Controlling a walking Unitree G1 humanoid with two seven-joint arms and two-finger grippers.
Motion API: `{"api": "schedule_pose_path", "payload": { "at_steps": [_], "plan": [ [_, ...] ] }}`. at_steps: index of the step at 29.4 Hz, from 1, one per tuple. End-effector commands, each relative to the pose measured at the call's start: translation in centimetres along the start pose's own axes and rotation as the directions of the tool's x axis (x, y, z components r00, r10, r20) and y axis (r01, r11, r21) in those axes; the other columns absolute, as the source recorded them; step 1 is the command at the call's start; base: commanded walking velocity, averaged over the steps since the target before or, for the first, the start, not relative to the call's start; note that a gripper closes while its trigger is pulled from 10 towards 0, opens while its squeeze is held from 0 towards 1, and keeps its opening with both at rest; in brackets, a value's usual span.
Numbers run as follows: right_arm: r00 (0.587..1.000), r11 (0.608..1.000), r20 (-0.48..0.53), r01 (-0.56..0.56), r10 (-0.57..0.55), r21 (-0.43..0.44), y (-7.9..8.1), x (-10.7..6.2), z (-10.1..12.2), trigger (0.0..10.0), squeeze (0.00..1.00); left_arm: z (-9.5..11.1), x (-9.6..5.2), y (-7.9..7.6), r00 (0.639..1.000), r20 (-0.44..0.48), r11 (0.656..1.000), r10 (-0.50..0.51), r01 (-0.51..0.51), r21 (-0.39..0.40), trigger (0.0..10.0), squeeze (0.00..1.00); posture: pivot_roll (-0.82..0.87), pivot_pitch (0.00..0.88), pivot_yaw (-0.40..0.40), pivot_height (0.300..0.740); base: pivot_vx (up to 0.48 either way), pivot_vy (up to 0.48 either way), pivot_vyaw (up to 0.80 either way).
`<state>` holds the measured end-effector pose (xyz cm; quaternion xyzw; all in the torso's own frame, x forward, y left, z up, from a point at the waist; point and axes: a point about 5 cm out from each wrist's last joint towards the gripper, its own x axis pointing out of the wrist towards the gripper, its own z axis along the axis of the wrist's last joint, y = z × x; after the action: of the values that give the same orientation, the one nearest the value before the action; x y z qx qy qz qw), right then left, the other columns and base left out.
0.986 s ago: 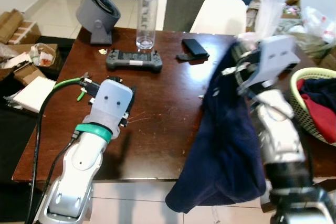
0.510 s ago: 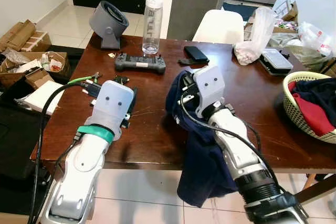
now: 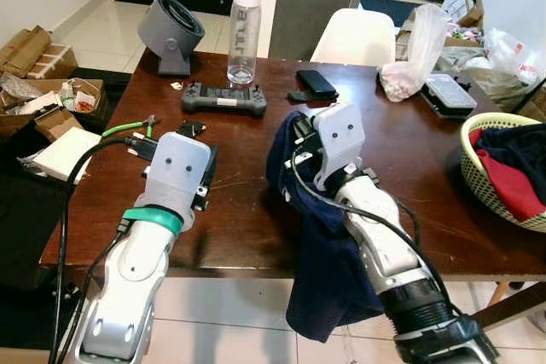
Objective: Hang hanger
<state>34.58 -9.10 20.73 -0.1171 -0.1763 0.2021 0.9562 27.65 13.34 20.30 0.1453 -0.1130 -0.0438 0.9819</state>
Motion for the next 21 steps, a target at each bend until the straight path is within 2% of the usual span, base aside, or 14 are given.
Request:
{"api": "schedule_pose_path", "payload": {
  "at_steps": [1,5,6,7,8,10,11,14,15,16,17,18,20,21],
  "plan": [
    [0.998,1.000,-0.058,0.010,-0.010,0.008,0.1,-0.3,-1.5,10.0,0.00,-0.3,-0.4,-0.5,0.999,-0.020,0.999,-0.043,0.043,-0.008,10.0,0.00,0.08,0.056,-0.012,0.740,0.000,0.000,0.00],
    [0.992,0.997,-0.105,0.057,-0.063,-0.059,-0.3,0.4,-2.2,10.0,0.00,-0.7,-0.7,-1.0,0.997,-0.042,0.998,-0.069,0.070,0.001,10.0,0.00,0.08,0.060,-0.014,0.740,0.000,0.000,0.00],
    [0.978,0.977,-0.170,0.091,-0.125,-0.192,-0.9,1.1,-3.1,10.0,0.00,-1.2,-1.0,-1.5,0.993,-0.067,0.995,-0.101,0.102,0.007,10.0,0.00,0.08,0.057,-0.020,0.740,0.000,0.000,0.00],
    [0.978,0.977,-0.170,0.091,-0.125,-0.192,-0.9,1.1,-3.1,10.0,0.00,-1.2,-1.0,-1.5,0.993,-0.067,0.995,-0.101,0.102,0.007,10.0,0.00,0.08,0.057,-0.020,0.740,0.000,0.000,0.00],
    [0.952,0.936,-0.232,0.116,-0.201,-0.333,-2.2,1.4,-4.1,10.0,0.00,-1.6,-1.3,-1.9,0.987,-0.092,0.991,-0.133,0.134,0.003,10.0,0.00,0.10,0.057,-0.034,0.740,0.000,0.000,0.00],
    [0.952,0.936,-0.232,0.116,-0.201,-0.333,-2.2,1.4,-4.1,10.0,0.00,-1.6,-1.3,-1.9,0.987,-0.092,0.991,-0.133,0.134,0.003,10.0,0.00,0.10,0.057,-0.034,0.740,0.000,0.000,0.00],
    [0.925,0.898,-0.318,0.054,-0.210,-0.436,-3.4,1.2,-5.3,10.0,0.00,-1.7,-1.6,-1.9,0.984,-0.105,0.990,-0.144,0.143,-0.016,10.0,0.00,0.11,0.061,-0.044,0.740,0.000,0.000,0.00],
    [0.894,0.900,-0.410,-0.019,-0.179,-0.435,-4.6,0.6,-6.2,10.0,0.00,-1.8,-1.9,-1.7,0.983,-0.114,0.989,-0.144,0.142,-0.028,10.0,0.00,0.11,0.064,-0.046,0.740,0.000,0.000,0.00],
    [0.869,0.919,-0.468,-0.041,-0.161,-0.392,-5.6,0.1,-6.6,10.0,0.11,-1.8,-2.0,-1.5,0.983,-0.119,0.990,-0.140,0.137,-0.035,10.0,0.00,0.10,0.066,-0.048,0.740,0.000,0.000,0.00],
    [0.850,0.948,-0.516,-0.071,-0.106,-0.311,-6.3,-0.5,-6.9,10.0,1.00,-1.8,-2.1,-1.4,0.983,-0.120,0.991,-0.135,0.132,-0.038,10.0,0.00,0.10,0.069,-0.046,0.740,0.000,0.000,0.00],
    [0.841,0.968,-0.536,-0.071,-0.071,-0.241,-7.1,-1.1,-7.1,10.0,1.00,-1.8,-2.0,-1.4,0.984,-0.120,0.991,-0.135,0.131,-0.041,10.0,0.00,0.09,0.072,-0.043,0.740,0.000,0.000,0.00],
    [0.841,0.968,-0.536,-0.071,-0.071,-0.241,-7.1,-1.1,-7.1,10.0,1.00,-1.8,-2.0,-1.4,0.984,-0.120,0.991,-0.135,0.131,-0.041,10.0,0.00,0.09,0.072,-0.043,0.740,0.000,0.000,0.00],
    [0.832,0.990,-0.551,-0.122,0.065,-0.068,-7.7,-2.5,-7.4,10.0,1.00,-1.7,-1.8,-1.6,0.983,-0.116,0.990,-0.141,0.136,-0.048,10.0,0.00,0.08,0.075,-0.040,0.740,0.000,0.000,0.00],
    [0.832,0.990,-0.551,-0.122,0.065,-0.068,-7.7,-2.5,-7.4,10.0,1.00,-1.7,-1.8,-1.6,0.983,-0.116,0.990,-0.141,0.136,-0.048,10.0,0.00,0.08,0.075,-0.040,0.740,0.000,0.000,0.00]
  ]
}}
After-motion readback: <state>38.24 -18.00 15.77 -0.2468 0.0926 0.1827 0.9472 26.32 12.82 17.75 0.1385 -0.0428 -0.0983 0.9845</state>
